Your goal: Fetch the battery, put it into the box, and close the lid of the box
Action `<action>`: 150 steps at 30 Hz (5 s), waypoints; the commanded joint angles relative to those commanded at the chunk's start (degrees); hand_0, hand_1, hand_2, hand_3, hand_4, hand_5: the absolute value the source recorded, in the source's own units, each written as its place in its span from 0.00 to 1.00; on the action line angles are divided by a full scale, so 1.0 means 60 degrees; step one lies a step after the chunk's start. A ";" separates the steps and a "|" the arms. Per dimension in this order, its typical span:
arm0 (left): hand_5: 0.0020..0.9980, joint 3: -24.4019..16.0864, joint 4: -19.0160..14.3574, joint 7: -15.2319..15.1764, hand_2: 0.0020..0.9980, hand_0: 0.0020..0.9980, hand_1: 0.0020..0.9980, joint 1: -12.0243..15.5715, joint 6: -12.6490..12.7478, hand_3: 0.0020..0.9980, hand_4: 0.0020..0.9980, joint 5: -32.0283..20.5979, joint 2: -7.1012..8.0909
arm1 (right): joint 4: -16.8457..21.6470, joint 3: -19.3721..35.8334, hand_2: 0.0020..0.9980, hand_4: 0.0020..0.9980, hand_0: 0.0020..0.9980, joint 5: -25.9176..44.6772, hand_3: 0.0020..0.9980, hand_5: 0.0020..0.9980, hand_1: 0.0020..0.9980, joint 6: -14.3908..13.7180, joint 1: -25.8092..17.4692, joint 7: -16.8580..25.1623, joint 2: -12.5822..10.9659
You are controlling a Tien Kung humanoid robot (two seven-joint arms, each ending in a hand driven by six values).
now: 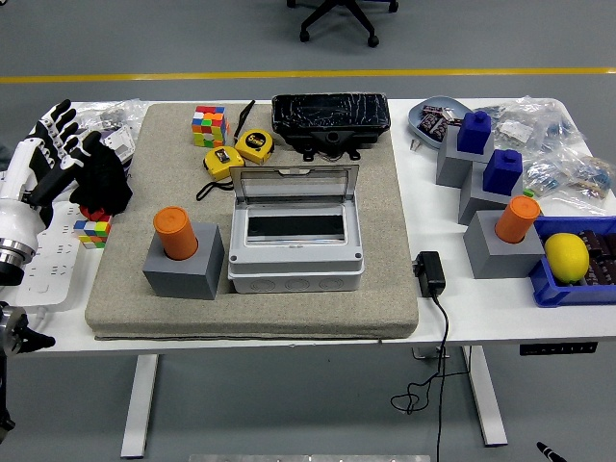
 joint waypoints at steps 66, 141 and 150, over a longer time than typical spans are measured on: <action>0.36 0.2752 0.0359 -0.0427 1.00 1.00 1.00 0.0765 0.0438 1.00 1.00 -0.1107 -0.0097 | 0.0000 0.0112 0.72 1.00 0.81 -0.0002 0.73 1.00 0.72 -0.0014 -0.0009 0.0026 -0.0060; 0.06 0.4118 0.1386 -0.1438 0.66 0.68 0.76 0.0302 0.2917 0.70 1.00 -0.1266 -0.0334 | 0.0000 0.0247 0.72 1.00 0.81 -0.0036 0.73 1.00 0.72 -0.0014 0.0025 0.0056 -0.0069; 0.04 0.4180 0.1363 -0.1369 0.58 0.62 0.70 0.0290 0.3067 0.56 1.00 -0.1140 -0.0330 | 0.0000 0.0294 0.72 1.00 0.81 -0.0085 0.73 1.00 0.72 -0.0016 0.0017 0.0045 -0.0087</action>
